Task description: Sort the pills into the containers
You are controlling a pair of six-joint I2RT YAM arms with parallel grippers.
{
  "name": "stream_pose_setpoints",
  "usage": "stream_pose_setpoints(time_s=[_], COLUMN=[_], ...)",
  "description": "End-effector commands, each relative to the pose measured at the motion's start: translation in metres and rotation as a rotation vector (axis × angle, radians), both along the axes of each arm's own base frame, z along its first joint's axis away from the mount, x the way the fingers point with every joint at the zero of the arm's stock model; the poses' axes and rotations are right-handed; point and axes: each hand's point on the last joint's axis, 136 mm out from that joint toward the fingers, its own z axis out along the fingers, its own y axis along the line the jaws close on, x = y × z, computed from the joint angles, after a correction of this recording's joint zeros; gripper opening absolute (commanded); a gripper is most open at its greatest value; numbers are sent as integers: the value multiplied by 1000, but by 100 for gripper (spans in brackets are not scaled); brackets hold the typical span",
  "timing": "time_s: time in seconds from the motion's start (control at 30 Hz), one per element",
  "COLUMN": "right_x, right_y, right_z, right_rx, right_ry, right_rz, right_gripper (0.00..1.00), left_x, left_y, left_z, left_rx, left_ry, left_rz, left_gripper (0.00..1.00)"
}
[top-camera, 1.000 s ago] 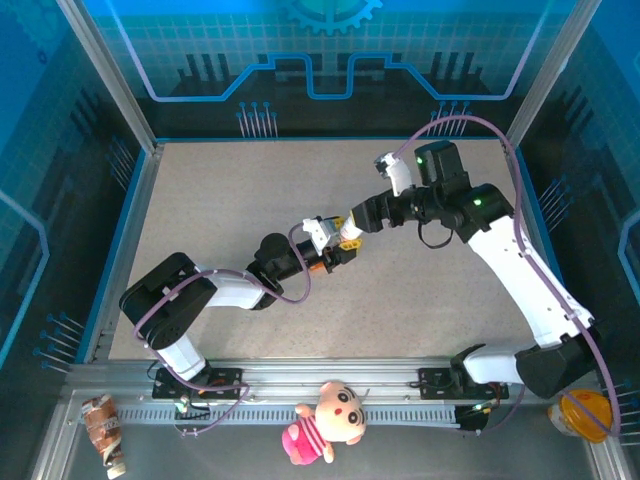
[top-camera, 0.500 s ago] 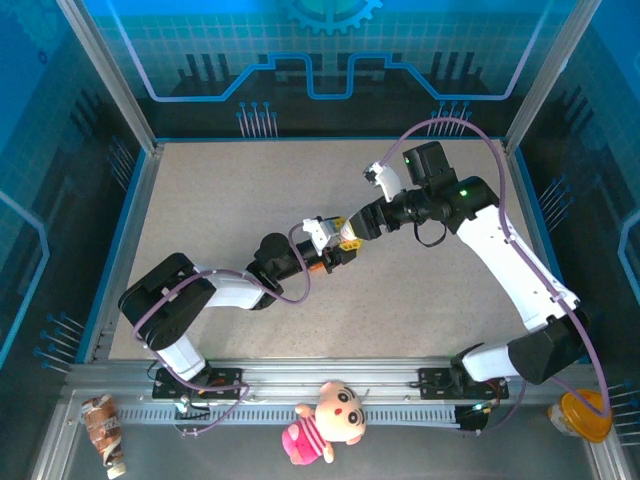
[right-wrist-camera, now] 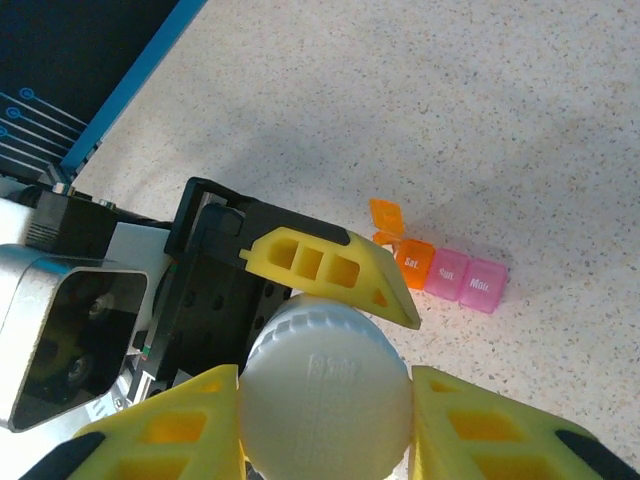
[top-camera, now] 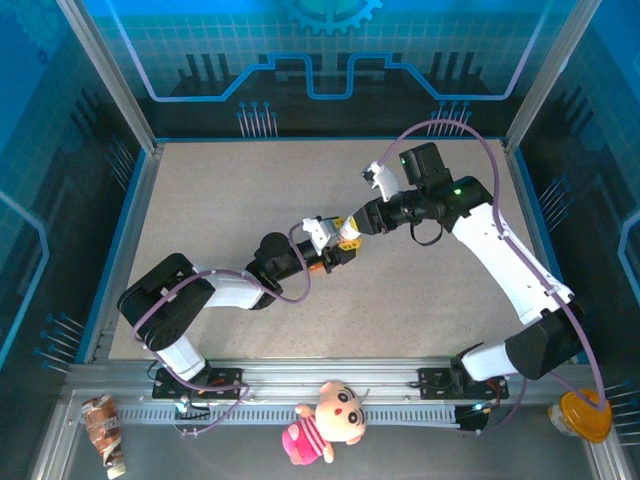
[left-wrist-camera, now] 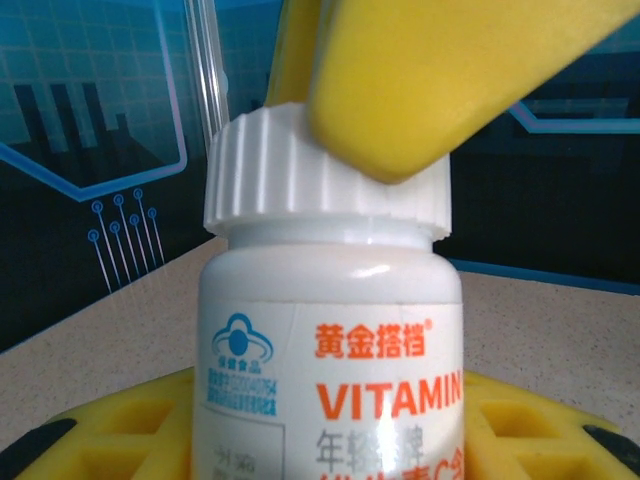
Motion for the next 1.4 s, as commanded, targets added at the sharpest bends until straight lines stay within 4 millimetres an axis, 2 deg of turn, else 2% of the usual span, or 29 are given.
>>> stream_pose_setpoints(time_s=[0.0,0.17,0.33,0.43,0.57,0.7,0.93,1.0,1.13,1.37], right_x=[2,2,6,10,17,11,-5,-8,-6,-1], right_y=[5,11,21,19,7,-8,-20,-18,-17,-11], right_z=[-18,-43,-39,-29,2,29,53,53,39,29], right_rx=[22,15,26,20,66,128,175,164,75,25], right_ry=[90,173,166,144,89,35,-60,-91,-115,-96], right_rz=[-130,-334,-366,-356,-358,-348,-241,-170,-77,-10], right_gripper=[33,36,38,44,64,77,82,82,83,83], left_x=[-7,-5,-5,-4,-3,-3,-4,-4,-6,-8], left_y=[-1,-2,-2,-2,-1,-1,-1,-2,-1,-1], left_z=[37,39,35,33,30,28,30,30,32,34], left_rx=[-66,-61,-53,-49,-49,-52,-57,-58,-61,-60], left_ry=[-86,-97,-89,-85,-80,-74,-77,-76,-72,-72], left_rz=[-24,-17,-18,-13,-3,-2,-9,-12,-20,-27], left_gripper=[0,0,0,0,0,0,0,0,0,0])
